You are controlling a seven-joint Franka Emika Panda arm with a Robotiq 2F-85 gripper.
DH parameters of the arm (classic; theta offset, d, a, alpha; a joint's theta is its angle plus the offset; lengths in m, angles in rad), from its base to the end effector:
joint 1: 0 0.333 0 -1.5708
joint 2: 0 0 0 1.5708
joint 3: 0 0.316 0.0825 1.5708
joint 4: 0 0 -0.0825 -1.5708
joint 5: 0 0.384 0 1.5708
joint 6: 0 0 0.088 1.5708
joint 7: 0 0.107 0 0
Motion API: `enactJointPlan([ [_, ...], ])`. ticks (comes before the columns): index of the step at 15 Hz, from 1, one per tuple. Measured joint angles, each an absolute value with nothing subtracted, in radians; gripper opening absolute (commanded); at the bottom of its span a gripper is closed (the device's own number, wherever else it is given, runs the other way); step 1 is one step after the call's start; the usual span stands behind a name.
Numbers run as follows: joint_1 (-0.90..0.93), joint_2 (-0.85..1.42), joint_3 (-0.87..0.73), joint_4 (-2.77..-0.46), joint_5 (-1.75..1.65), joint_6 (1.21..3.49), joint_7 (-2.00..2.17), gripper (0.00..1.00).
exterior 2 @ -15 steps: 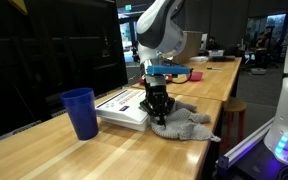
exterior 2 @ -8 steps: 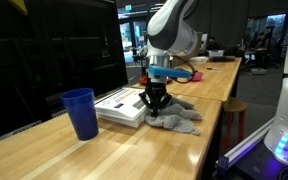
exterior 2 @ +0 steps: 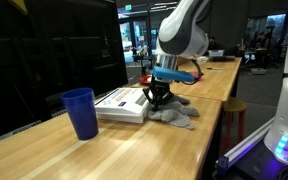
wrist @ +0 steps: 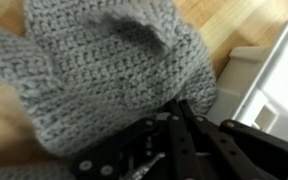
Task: Move the pink bowl to the left and use the grey cloth to wipe the table
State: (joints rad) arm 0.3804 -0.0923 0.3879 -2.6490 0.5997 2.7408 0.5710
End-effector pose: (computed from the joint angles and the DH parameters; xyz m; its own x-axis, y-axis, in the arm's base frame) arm 0.3290 0.2839 0.2856 0.9457 -0.3193 -0.0613 -0.3228 -0.9000 -0.2927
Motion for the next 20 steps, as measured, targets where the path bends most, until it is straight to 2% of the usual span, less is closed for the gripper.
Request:
enactJointPlan([
  [8,0.327,-0.17,0.356,-2.775,0.59,2.885,0.664,0.01],
  [13,0.215,-0.161,0.324,-2.769,0.419,2.89,0.77,0.01],
  [20,0.148,-0.162,0.268,-2.771,0.32,2.89,0.815,0.01],
])
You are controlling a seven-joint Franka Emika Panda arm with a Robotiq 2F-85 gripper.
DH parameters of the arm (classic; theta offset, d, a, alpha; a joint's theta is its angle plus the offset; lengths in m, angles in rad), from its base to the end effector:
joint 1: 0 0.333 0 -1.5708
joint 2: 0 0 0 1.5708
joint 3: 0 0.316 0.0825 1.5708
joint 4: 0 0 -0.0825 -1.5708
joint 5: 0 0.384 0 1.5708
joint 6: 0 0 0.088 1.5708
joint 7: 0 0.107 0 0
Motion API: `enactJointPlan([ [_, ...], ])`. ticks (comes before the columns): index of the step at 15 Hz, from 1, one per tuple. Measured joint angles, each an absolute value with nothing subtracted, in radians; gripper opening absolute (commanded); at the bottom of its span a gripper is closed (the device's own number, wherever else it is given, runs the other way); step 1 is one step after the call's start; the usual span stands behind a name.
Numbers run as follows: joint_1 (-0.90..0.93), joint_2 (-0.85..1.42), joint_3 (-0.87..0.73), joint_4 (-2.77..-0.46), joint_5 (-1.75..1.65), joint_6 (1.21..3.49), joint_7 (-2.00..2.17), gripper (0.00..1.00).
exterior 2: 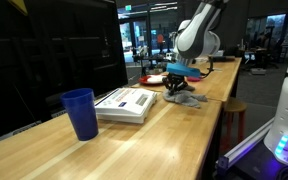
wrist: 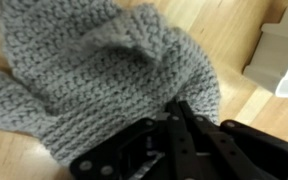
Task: Move the pink bowl to the left and use the grey cloth to wipe the table
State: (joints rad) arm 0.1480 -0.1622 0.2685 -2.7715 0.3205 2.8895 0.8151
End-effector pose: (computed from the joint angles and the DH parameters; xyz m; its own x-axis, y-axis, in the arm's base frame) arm 0.3816 0.1450 0.2877 0.7563 -0.6477 0.0922 -0.6073 -0.7475 -0.2692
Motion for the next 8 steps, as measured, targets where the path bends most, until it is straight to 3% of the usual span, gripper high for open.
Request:
enactJointPlan([
  [8,0.149,-0.162,0.24,-2.77,0.321,2.887,0.798,0.04],
])
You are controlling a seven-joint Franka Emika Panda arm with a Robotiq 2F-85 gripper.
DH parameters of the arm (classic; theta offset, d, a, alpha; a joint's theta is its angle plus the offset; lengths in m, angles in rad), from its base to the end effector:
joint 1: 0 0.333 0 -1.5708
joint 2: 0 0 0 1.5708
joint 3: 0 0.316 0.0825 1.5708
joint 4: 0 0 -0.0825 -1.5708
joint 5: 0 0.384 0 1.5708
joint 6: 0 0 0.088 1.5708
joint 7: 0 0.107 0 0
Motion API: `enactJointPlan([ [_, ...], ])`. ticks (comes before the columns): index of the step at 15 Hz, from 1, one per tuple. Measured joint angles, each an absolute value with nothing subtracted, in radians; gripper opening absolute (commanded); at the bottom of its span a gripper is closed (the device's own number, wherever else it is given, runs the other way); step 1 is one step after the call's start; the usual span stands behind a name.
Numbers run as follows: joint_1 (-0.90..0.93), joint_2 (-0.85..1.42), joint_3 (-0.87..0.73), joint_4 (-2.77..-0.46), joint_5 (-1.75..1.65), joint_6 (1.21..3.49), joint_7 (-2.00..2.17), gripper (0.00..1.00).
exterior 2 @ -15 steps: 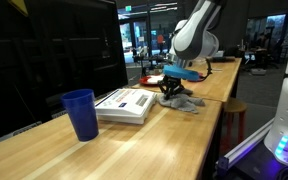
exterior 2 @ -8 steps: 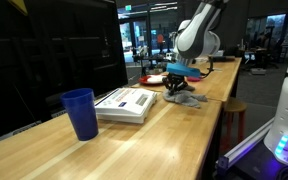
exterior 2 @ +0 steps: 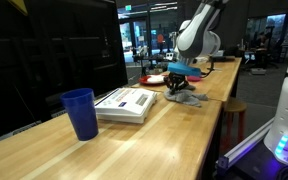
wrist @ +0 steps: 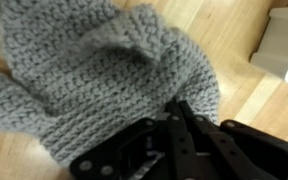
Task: Move the pink bowl to the left and use the grey cloth to wipe the table
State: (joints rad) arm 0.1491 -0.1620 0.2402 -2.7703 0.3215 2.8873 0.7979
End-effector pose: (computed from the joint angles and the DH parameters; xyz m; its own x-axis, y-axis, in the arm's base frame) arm 0.3855 0.1351 0.2882 0.7492 -0.6560 0.0918 -0.6153 -0.7406 -0.2702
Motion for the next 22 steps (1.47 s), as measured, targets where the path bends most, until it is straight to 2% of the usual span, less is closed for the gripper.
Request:
enactJointPlan([
  [1,0.149,-0.162,0.24,-2.77,0.321,2.887,0.798,0.01],
  [9,0.09,-0.192,0.273,-2.77,0.109,2.971,0.871,0.01],
  [19,0.02,-0.399,0.325,-2.764,0.06,2.974,0.901,0.01],
  [22,-0.015,-0.489,0.355,-2.755,0.063,2.872,0.936,0.01],
])
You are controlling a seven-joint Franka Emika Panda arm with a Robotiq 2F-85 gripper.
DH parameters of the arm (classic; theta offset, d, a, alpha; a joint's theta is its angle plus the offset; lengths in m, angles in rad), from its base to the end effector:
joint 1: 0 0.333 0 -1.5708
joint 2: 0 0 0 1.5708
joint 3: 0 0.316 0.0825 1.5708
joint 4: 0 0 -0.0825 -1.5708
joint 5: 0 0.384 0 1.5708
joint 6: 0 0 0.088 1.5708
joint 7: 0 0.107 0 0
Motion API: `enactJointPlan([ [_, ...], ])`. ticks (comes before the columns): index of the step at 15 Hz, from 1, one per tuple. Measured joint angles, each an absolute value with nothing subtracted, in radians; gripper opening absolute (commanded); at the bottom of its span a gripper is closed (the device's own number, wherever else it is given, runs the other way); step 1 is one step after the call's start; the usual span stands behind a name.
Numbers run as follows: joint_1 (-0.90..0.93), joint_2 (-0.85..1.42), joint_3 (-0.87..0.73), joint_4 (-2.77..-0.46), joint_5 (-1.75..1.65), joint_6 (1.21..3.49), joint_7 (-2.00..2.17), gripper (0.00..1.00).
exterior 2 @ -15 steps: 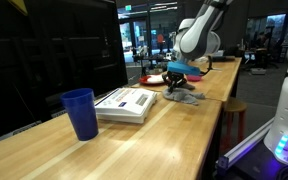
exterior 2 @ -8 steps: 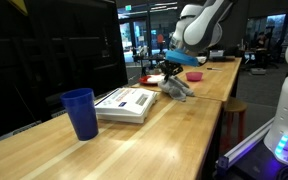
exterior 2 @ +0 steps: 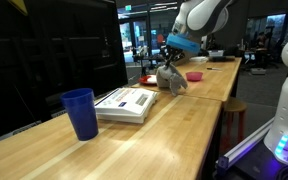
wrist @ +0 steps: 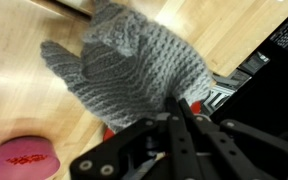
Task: Move the pink bowl to the left and use the grey cloth to wipe the table
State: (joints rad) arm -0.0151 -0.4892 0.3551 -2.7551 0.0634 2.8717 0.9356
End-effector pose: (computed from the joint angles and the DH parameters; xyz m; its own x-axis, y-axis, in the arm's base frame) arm 0.3862 0.1311 0.4189 0.6731 -0.6093 0.4191 -0.4843 -0.7915 -0.3729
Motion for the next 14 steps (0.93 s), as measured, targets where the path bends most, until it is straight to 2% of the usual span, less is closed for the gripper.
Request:
enactJointPlan([
  [5,0.032,-0.618,0.339,-2.69,0.108,2.56,0.956,0.01],
  [9,0.047,-0.659,0.327,-2.648,0.119,2.438,0.967,0.01],
  [10,0.047,-0.664,0.325,-2.642,0.119,2.421,0.968,0.29],
  [11,0.047,-0.667,0.323,-2.635,0.119,2.403,0.968,0.29],
  [14,0.049,-0.674,0.318,-2.621,0.123,2.358,0.968,0.45],
])
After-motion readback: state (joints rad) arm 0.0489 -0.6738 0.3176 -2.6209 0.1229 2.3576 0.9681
